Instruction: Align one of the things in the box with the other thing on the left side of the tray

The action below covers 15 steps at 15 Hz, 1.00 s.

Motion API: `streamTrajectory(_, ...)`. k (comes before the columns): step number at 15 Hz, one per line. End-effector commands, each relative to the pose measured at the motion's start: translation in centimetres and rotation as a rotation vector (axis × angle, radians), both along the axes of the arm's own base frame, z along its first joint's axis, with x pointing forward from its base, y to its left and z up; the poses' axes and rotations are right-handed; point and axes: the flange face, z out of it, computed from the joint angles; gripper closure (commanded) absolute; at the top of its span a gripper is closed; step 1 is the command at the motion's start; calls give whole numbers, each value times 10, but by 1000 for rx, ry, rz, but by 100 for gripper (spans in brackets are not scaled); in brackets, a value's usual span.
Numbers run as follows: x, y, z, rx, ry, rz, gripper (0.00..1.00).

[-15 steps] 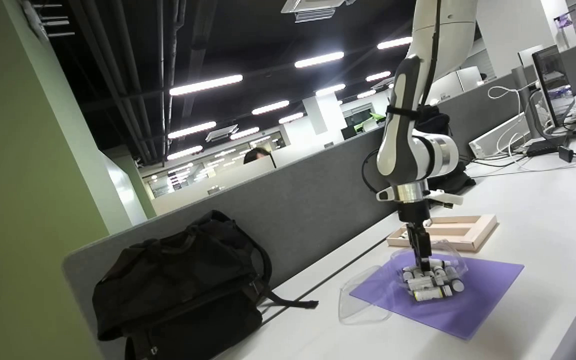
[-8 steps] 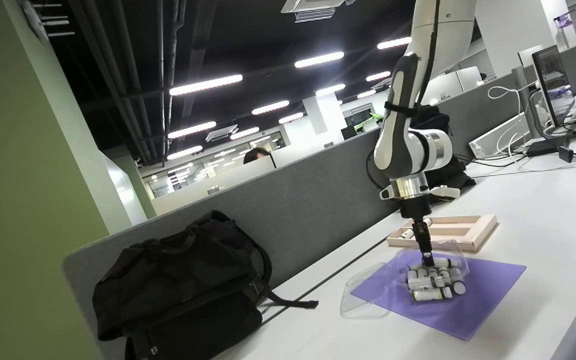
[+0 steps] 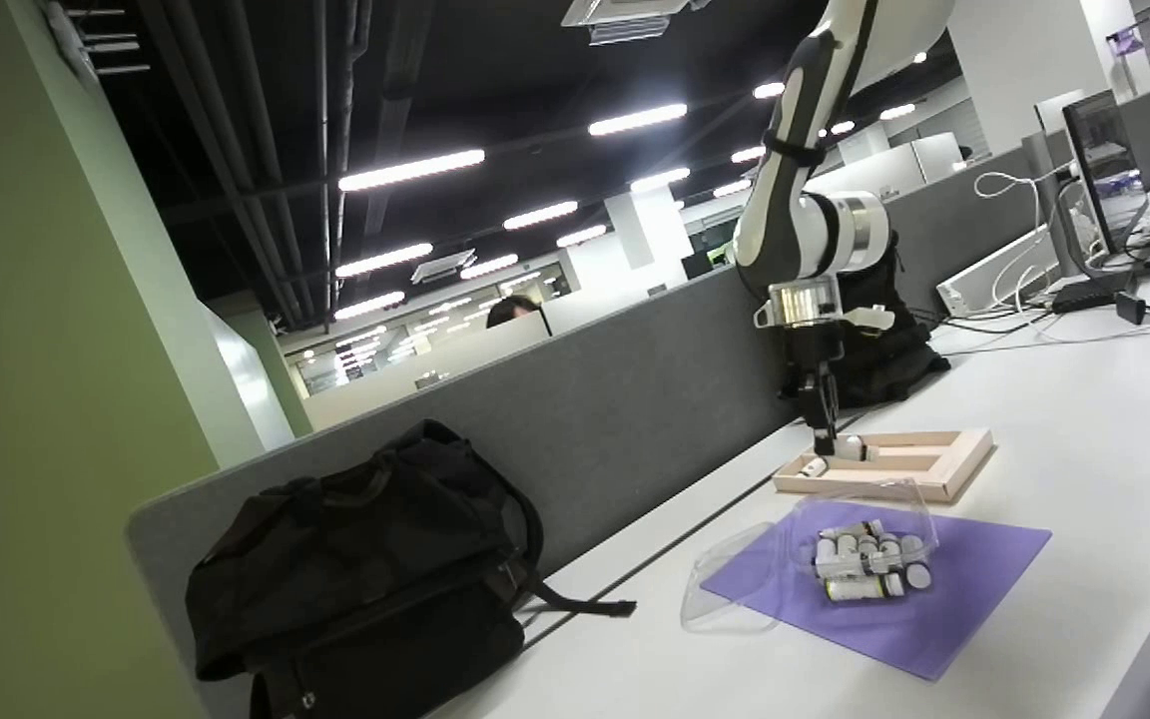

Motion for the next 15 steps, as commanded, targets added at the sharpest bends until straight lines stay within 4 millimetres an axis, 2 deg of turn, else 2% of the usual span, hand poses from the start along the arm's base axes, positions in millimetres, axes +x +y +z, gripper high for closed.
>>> streamTrajectory(1, -13, -42, 24, 2, -47, -192, 88)
streamTrajectory(3, -21, -66, 25, 11, -11, -279, 88)
streamTrajectory(4, -9, -51, 19, 4, -36, -183, 63)
streamTrajectory(6, -16, -70, 18, 2, -24, -231, 63)
streamTrajectory(10, -17, -68, 16, 3, -16, -245, 63)
streamTrajectory(11, -17, -68, 16, 4, -16, -245, 88)
streamTrajectory(12, -16, -80, 17, 84, -35, -350, 88)
streamTrajectory(15, -25, -109, 4, 214, -15, -475, 88)
